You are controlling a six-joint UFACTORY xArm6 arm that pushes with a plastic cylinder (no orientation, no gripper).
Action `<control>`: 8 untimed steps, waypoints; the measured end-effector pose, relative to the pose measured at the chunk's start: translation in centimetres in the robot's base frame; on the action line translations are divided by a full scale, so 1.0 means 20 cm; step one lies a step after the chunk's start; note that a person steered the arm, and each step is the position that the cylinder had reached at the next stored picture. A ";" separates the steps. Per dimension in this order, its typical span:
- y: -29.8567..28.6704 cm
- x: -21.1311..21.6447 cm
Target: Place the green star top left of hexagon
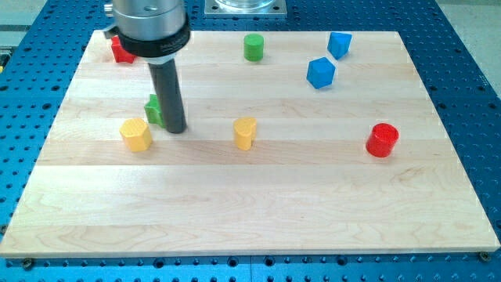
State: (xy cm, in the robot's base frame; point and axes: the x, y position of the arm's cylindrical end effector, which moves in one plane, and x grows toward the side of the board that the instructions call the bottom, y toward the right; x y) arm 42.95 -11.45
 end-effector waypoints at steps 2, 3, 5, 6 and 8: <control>-0.24 -0.17; -0.20 -0.24; -0.26 -0.38; -0.56 -0.12; -0.53 -0.07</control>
State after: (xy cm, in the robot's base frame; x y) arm 41.54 -22.00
